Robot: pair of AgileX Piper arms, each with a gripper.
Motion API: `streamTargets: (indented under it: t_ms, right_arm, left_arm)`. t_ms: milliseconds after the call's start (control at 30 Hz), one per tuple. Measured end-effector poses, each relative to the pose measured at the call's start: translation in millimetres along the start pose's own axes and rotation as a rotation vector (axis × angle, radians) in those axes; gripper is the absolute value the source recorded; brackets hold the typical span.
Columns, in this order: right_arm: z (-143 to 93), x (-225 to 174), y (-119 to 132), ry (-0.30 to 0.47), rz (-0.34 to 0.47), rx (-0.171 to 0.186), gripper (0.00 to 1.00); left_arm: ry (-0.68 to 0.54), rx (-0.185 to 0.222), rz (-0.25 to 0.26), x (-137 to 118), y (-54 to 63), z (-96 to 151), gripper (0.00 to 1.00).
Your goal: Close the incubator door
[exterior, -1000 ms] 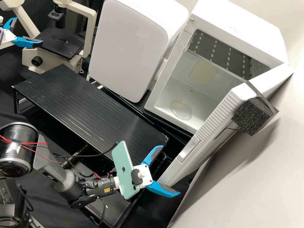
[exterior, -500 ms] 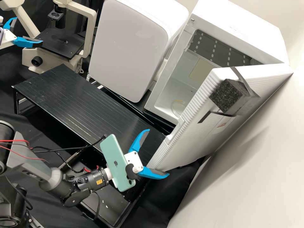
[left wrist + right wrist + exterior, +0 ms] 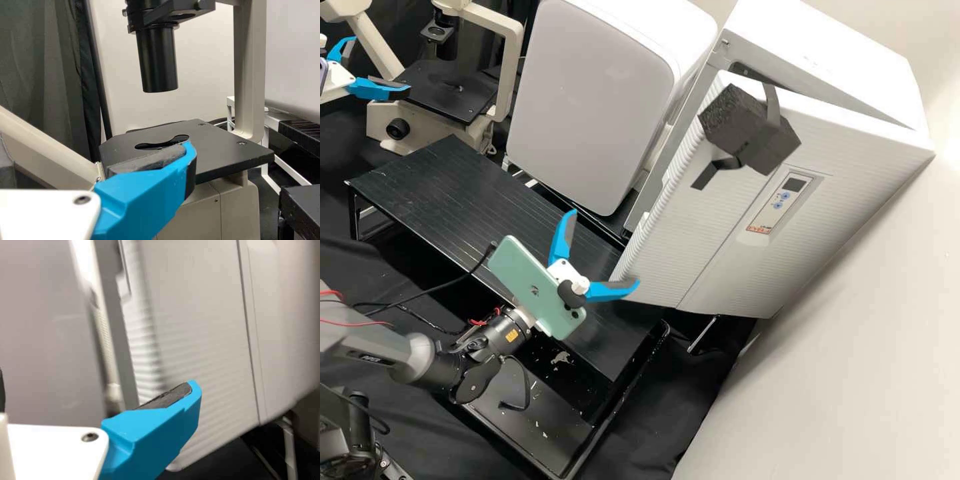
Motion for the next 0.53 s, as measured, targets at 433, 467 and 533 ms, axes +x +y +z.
streamTargets:
  t_ms: [433, 467, 533]
  right_arm:
    - [-8.0, -40.7, -17.4, -0.046, 0.178, 0.048, 1.0]
    - [-8.5, -44.7, -21.3, -0.046, 0.168, 0.054, 1.0]
    - [-8.3, -48.2, -26.2, -0.048, 0.15, 0.062, 1.0]
  left_arm:
    - [0.0, 0.0, 0.0, 0.0, 0.0, 0.0, 1.0]
    - [0.0, 0.0, 0.0, 0.0, 0.0, 0.0, 1.0]
    - [0.0, 0.0, 0.0, 0.0, 0.0, 0.0, 1.0]
